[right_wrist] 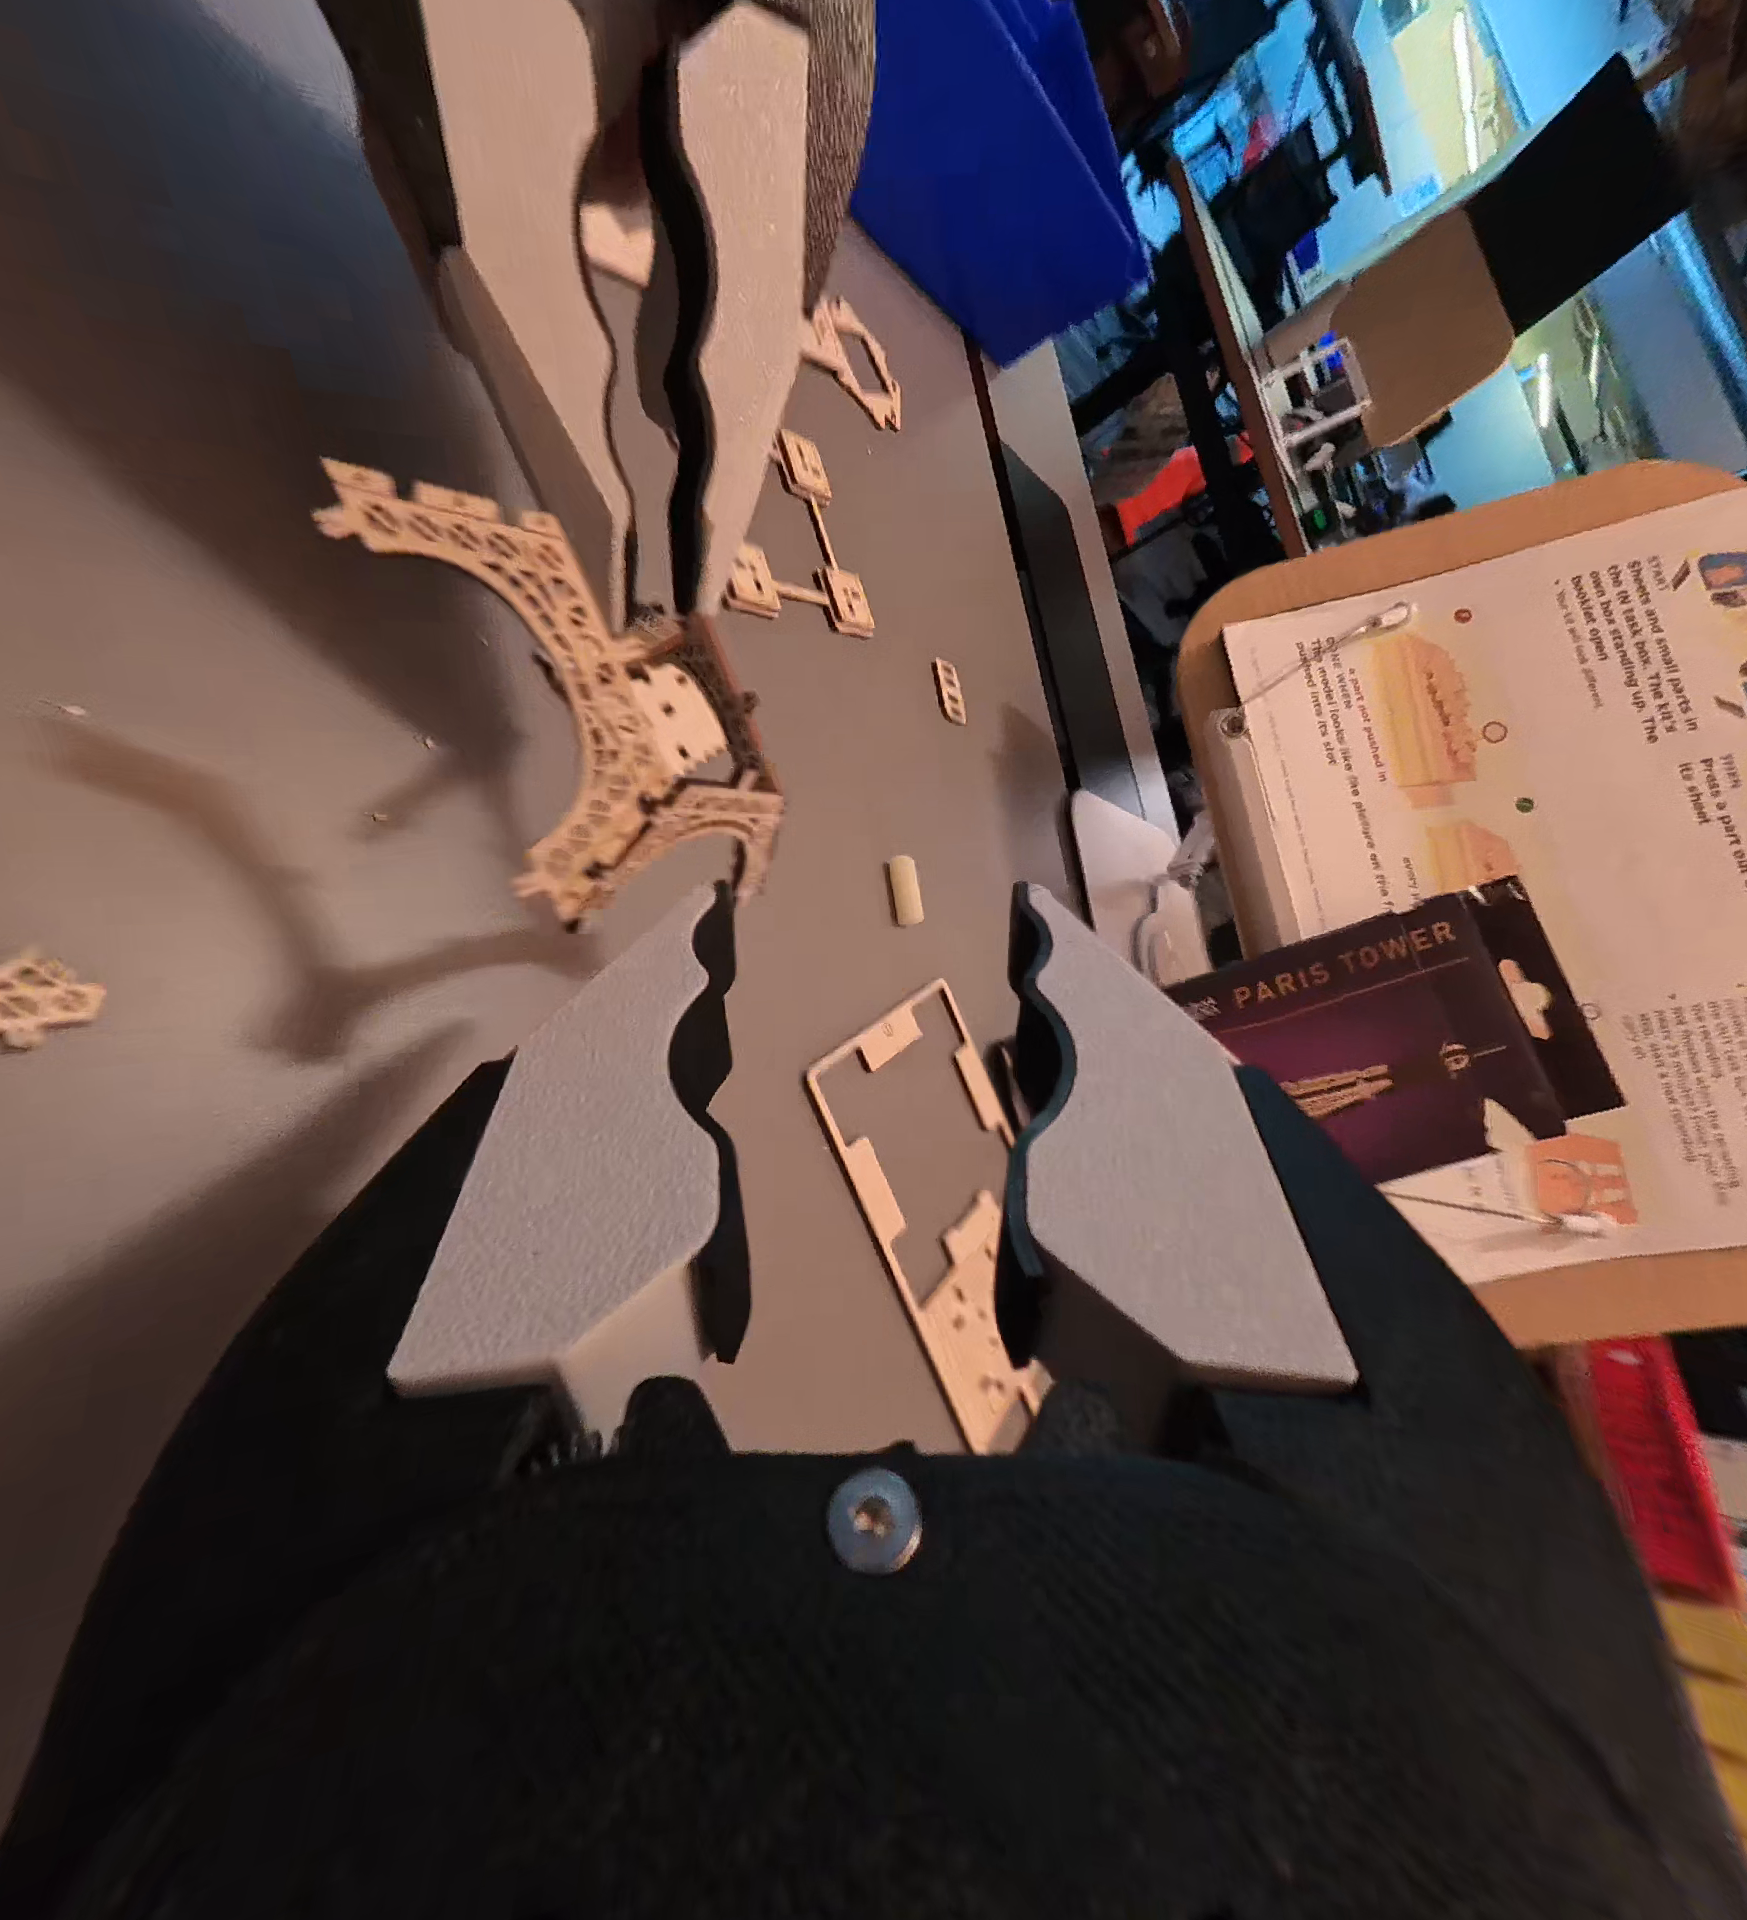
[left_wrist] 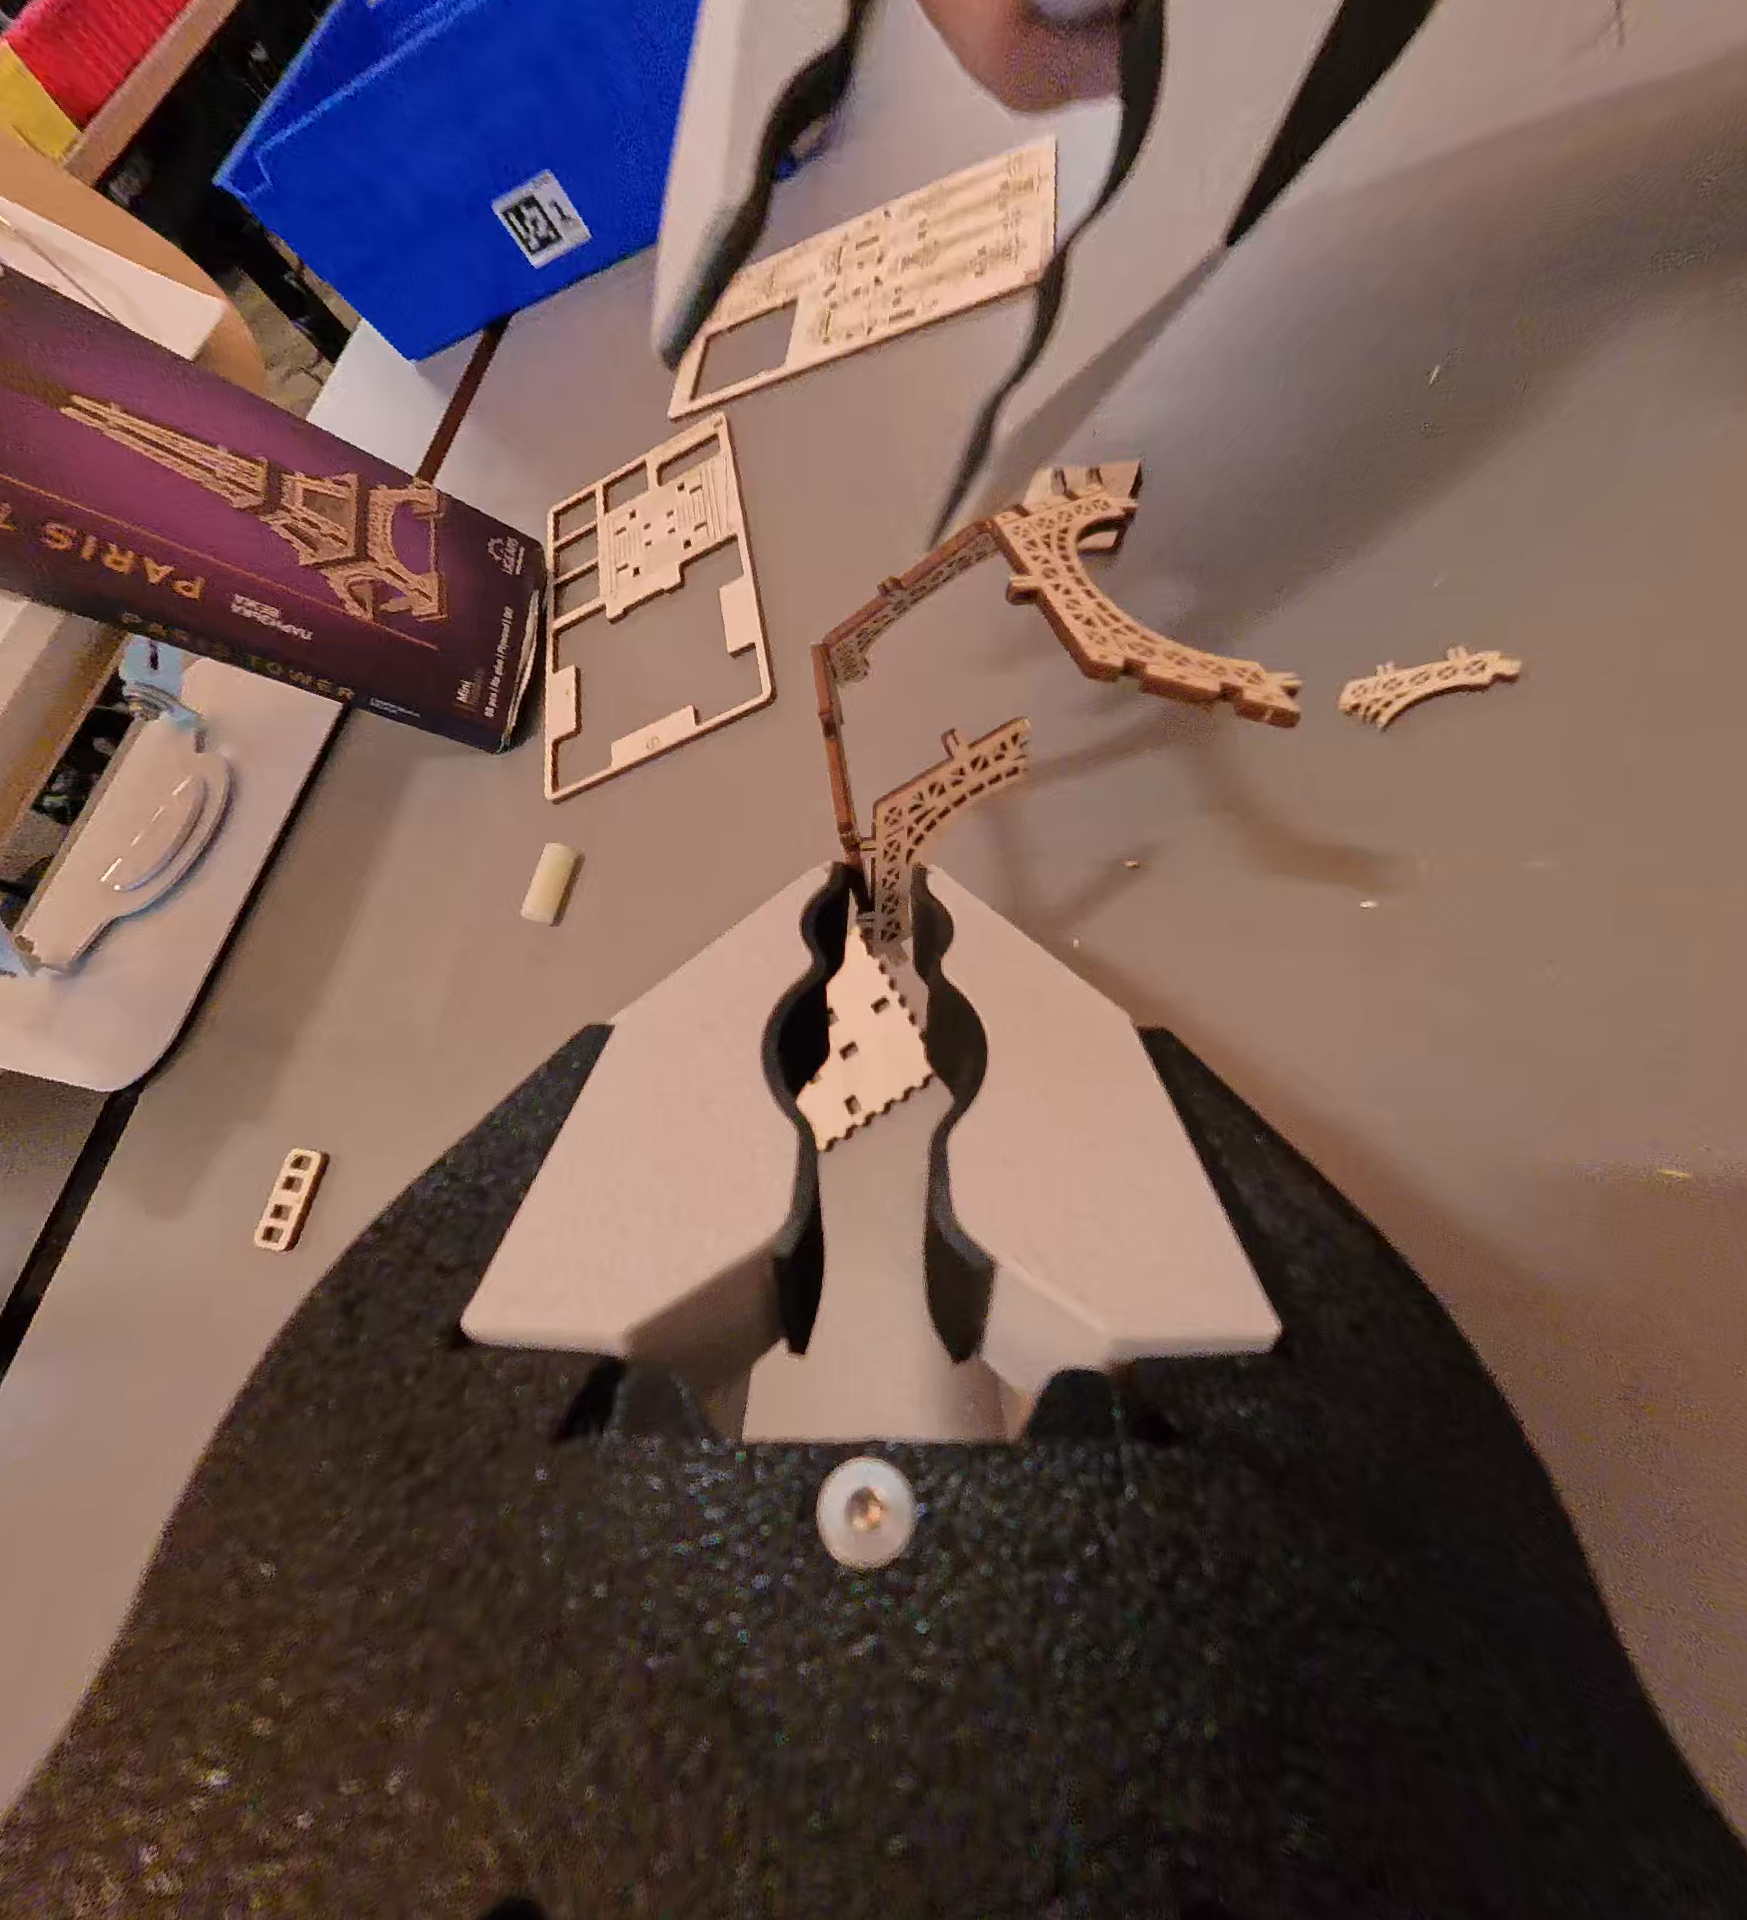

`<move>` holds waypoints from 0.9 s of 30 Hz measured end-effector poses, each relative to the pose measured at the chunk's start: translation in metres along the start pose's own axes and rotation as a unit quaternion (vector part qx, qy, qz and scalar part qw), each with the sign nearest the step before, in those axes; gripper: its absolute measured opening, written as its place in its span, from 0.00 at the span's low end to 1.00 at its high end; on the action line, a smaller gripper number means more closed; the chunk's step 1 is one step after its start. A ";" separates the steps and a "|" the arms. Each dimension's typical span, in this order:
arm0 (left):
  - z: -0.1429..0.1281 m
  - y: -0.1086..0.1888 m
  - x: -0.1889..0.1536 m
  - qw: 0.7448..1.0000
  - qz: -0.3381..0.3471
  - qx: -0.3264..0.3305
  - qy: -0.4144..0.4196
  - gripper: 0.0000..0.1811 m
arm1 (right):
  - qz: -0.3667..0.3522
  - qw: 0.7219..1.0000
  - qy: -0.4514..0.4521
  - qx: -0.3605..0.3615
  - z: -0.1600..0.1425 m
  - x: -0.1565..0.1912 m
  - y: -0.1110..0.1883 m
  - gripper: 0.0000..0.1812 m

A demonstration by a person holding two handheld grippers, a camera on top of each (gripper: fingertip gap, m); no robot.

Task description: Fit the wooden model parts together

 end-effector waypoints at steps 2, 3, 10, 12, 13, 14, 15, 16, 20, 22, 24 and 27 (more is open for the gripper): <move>0.002 0.003 0.001 1.000 0.000 -0.016 0.007 0.05 | 0.009 0.999 -0.030 -0.037 0.003 0.006 0.003 0.30; 0.003 0.005 0.001 1.000 -0.003 -0.020 0.011 0.05 | 0.007 0.998 -0.036 -0.050 0.003 0.008 0.004 0.30; 0.001 0.017 0.005 0.993 -0.045 -0.060 0.092 0.05 | -0.014 0.997 -0.050 -0.048 -0.008 0.019 0.018 0.33; 0.005 0.022 0.002 0.984 -0.085 -0.091 0.129 0.05 | -0.015 0.992 -0.094 -0.088 -0.004 0.020 0.016 0.33; 0.007 0.024 0.001 0.978 -0.106 -0.107 0.146 0.05 | 0.000 0.986 -0.123 -0.109 -0.001 0.024 0.011 0.33; 0.009 0.025 0.000 0.971 -0.120 -0.124 0.165 0.05 | 0.022 0.979 -0.160 -0.123 0.000 0.028 0.005 0.34; 0.011 0.027 0.000 0.963 -0.134 -0.143 0.187 0.05 | 0.039 0.967 -0.208 -0.143 0.002 0.031 0.000 0.34; 0.014 0.028 0.001 0.951 -0.146 -0.167 0.214 0.05 | 0.052 0.949 -0.266 -0.162 0.005 0.031 -0.006 0.34; 0.022 0.035 0.011 0.901 -0.164 -0.252 0.313 0.05 | 0.045 0.884 -0.408 -0.222 0.018 0.014 -0.011 0.27; 0.026 0.040 0.014 0.869 -0.187 -0.295 0.350 0.05 | 0.047 0.871 -0.426 -0.240 0.025 0.010 -0.009 0.26; 0.028 0.042 0.017 0.842 -0.202 -0.325 0.381 0.05 | 0.046 0.840 -0.465 -0.277 0.034 0.003 -0.011 0.23; 0.031 0.040 0.016 0.823 -0.217 -0.344 0.396 0.05 | 0.053 0.781 -0.523 -0.337 0.047 -0.005 -0.011 0.15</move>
Point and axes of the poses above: each gripper's, where its closed fingertips meet, y back along the fingers, z out of its top, x = y × z across the jaws, the point moved 5 cm from there along y, back along the fingers, and after that the axes turned 5 degrees about -x, right-handed, at the moved point
